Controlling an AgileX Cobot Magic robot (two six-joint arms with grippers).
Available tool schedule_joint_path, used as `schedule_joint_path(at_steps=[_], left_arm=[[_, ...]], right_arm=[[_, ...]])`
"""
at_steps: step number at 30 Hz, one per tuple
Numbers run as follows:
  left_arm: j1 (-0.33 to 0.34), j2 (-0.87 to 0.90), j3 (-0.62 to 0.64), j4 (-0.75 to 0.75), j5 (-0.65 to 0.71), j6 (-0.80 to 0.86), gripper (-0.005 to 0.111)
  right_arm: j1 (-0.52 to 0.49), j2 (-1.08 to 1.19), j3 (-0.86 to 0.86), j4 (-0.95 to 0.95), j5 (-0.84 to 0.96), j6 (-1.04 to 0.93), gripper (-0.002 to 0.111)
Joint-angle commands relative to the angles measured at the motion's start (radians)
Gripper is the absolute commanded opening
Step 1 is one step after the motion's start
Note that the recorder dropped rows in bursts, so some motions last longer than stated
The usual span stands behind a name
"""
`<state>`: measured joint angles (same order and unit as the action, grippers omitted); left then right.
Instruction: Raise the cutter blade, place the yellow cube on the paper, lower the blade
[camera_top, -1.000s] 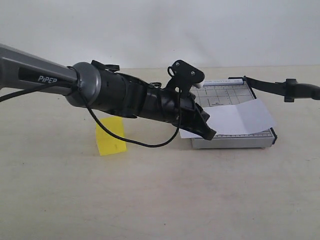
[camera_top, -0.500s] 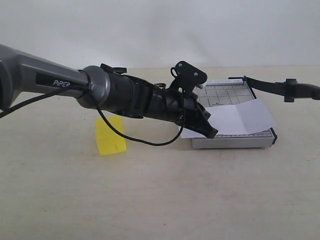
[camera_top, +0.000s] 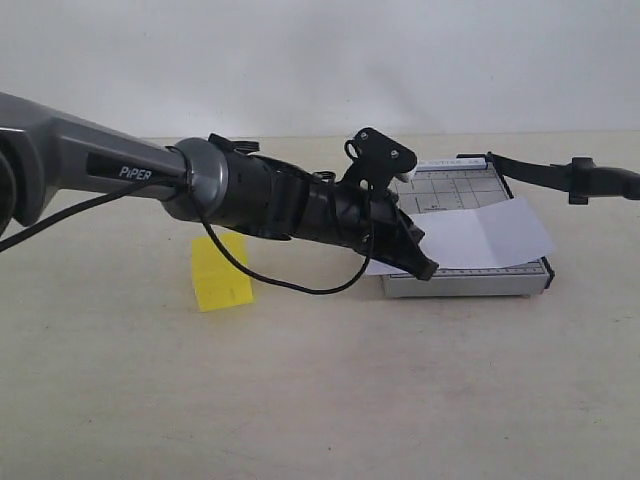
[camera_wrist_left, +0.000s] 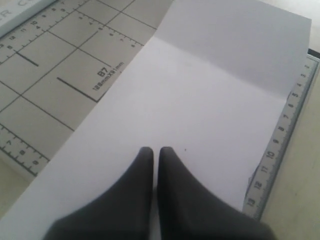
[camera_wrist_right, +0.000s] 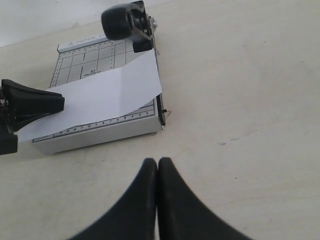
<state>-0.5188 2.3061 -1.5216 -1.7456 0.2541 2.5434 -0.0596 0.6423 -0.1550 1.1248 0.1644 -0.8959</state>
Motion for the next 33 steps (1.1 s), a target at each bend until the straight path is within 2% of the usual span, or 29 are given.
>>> schedule_joint_path(at_steps=[1,5,11,17,29,33], left_arm=[[-0.021,0.006,-0.031,0.001,0.007,0.014,0.004],[-0.061,0.039,-0.071,0.001,0.003,0.014,0.004],[-0.061,-0.016,-0.064,0.008,-0.176,0.014,0.004],[-0.061,-0.068,-0.025,0.067,-0.229,0.016,0.004],[-0.061,-0.009,-0.013,0.068,-0.228,0.016,0.004],[-0.061,0.002,-0.013,0.06,-0.188,0.007,0.004]], right_arm=[[0.0,-0.002,0.003,-0.002,-0.01,0.0,0.0],[0.0,-0.002,0.003,-0.002,-0.02,0.0,0.0],[0.0,-0.002,0.003,-0.002,-0.02,0.004,0.0],[0.0,-0.002,0.003,-0.002,-0.024,0.005,0.0],[0.0,-0.002,0.003,-0.002,-0.026,0.015,0.0],[0.0,-0.002,0.003,-0.002,-0.026,0.023,0.0]])
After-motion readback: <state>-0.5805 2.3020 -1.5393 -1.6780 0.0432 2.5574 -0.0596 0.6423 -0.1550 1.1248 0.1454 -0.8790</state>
